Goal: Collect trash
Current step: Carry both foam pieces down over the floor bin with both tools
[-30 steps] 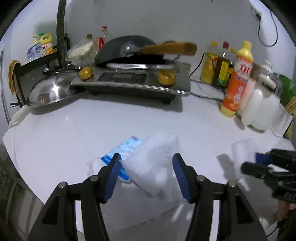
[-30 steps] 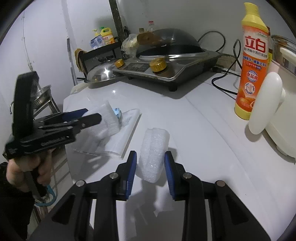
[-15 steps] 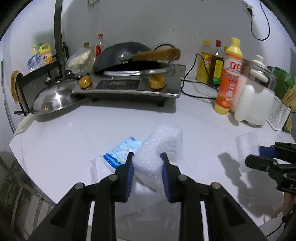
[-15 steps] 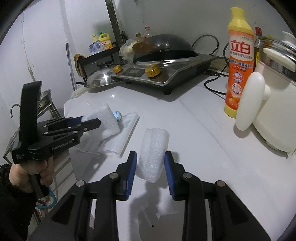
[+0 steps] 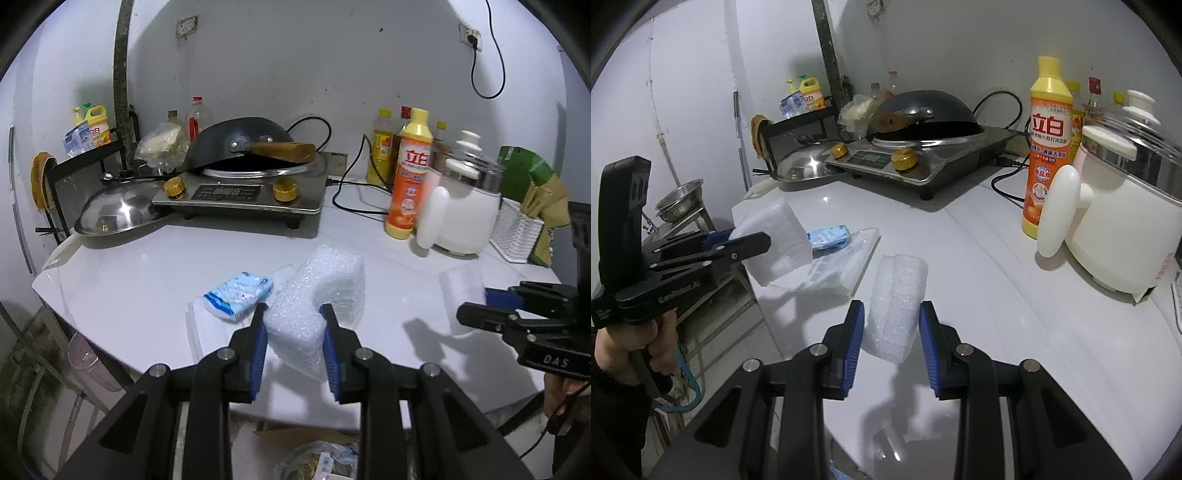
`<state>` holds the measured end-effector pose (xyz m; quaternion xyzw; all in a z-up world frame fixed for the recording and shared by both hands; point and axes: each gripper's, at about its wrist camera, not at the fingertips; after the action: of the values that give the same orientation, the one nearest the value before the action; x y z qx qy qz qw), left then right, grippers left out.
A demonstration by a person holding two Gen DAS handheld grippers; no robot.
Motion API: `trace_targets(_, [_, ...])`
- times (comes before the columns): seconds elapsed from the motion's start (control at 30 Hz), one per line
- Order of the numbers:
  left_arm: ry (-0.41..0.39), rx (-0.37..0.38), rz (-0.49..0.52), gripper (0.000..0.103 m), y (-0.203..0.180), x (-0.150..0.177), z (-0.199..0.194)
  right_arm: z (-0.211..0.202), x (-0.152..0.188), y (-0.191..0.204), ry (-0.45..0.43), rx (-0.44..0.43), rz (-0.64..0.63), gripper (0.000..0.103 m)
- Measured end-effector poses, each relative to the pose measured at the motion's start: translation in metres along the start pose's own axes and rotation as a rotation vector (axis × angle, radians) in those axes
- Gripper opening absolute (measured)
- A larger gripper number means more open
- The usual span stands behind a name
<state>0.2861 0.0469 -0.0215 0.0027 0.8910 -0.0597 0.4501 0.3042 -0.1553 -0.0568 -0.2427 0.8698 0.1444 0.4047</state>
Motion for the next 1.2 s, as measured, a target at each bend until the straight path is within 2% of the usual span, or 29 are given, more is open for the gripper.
trace_targets(0.13, [-0.015, 0.006, -0.01, 0.026, -0.003, 0.01, -0.022, -0.014, 0.006, 0.007, -0.005, -0.002, -0.015, 0.027])
trace_targets(0.17, [-0.018, 0.006, -0.011, 0.026, -0.004, 0.013, -0.026, -0.017, 0.007, 0.009, -0.005, -0.002, -0.02, 0.017])
trace_targets(0.2, [-0.021, 0.006, -0.014, 0.026, -0.005, 0.015, -0.03, -0.02, 0.008, 0.012, -0.001, -0.002, -0.025, 0.016])
trace_targets(0.33, [-0.031, 0.008, -0.025, 0.026, -0.006, 0.029, -0.047, -0.032, 0.016, 0.021, -0.005, 0.0, -0.046, 0.016])
trace_targets(0.67, [0.0, 0.008, -0.078, 0.026, -0.003, 0.074, -0.064, -0.046, 0.042, 0.036, 0.013, 0.008, -0.091, 0.015])
trace_targets(1.2, [0.038, -0.017, -0.132, 0.026, 0.015, 0.146, -0.09, -0.051, 0.08, 0.085, 0.059, -0.042, -0.161, 0.015])
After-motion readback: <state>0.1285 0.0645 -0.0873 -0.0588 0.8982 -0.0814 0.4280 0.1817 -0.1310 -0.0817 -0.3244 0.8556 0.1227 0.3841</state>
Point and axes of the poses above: each gripper's, at about its wrist camera, not at the fingertips, and z roughly the way its jaws point, y to its left, x to its underside, and after that the axes turned 6 degrees about -z, right-handed
